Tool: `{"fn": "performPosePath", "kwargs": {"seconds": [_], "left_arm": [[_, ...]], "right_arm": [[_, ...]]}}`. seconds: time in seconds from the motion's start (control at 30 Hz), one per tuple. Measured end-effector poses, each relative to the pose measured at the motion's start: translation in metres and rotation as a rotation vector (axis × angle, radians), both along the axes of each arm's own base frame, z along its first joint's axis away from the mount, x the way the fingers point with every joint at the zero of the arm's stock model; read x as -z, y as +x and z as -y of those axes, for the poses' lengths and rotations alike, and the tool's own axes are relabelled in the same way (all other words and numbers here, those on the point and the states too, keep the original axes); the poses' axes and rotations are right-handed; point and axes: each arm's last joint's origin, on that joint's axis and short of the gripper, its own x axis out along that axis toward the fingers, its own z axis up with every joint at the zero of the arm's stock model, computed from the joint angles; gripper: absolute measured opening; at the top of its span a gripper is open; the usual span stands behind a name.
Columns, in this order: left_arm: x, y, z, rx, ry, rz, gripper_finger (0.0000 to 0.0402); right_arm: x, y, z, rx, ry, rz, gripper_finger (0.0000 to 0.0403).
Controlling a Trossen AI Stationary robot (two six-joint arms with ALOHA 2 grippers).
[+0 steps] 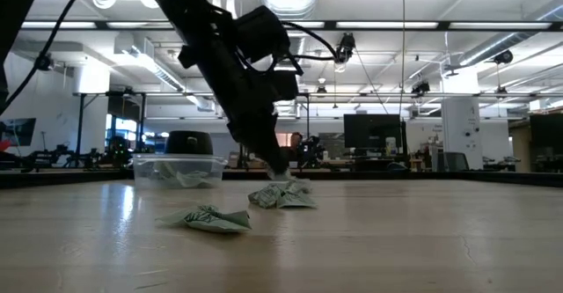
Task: Pick and place items into bin
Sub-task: Put the green stevia packet into the transparent bin
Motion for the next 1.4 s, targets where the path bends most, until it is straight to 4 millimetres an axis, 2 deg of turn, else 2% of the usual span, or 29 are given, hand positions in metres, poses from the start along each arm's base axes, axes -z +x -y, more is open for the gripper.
{"fn": "performPosePath", "kwargs": {"seconds": [0.4,0.7,0.9,1.07,1.4], "left_arm": [[-0.036,-0.023,-0.001,-0.056,0.091,-0.025,0.0001],[-0.061,-0.060,-0.004,-0.107,0.201,-0.172,0.0001],[-0.069,-0.083,-0.008,-0.153,0.249,-0.231,0.0001],[-0.063,-0.097,-0.014,-0.185,0.244,-0.259,0.0001],[-0.036,-0.115,-0.018,-0.251,0.224,-0.358,0.0001]], "right_arm": [[0.002,0.000,0.001,0.019,-0.026,0.025,0.0058],[0.002,0.000,0.002,0.034,-0.054,0.045,0.0059],[0.003,0.002,0.004,0.045,-0.057,0.047,0.0059],[0.003,0.003,0.005,0.053,-0.053,0.048,0.0059],[0.002,0.004,0.004,0.055,-0.039,0.057,0.0059]]}}
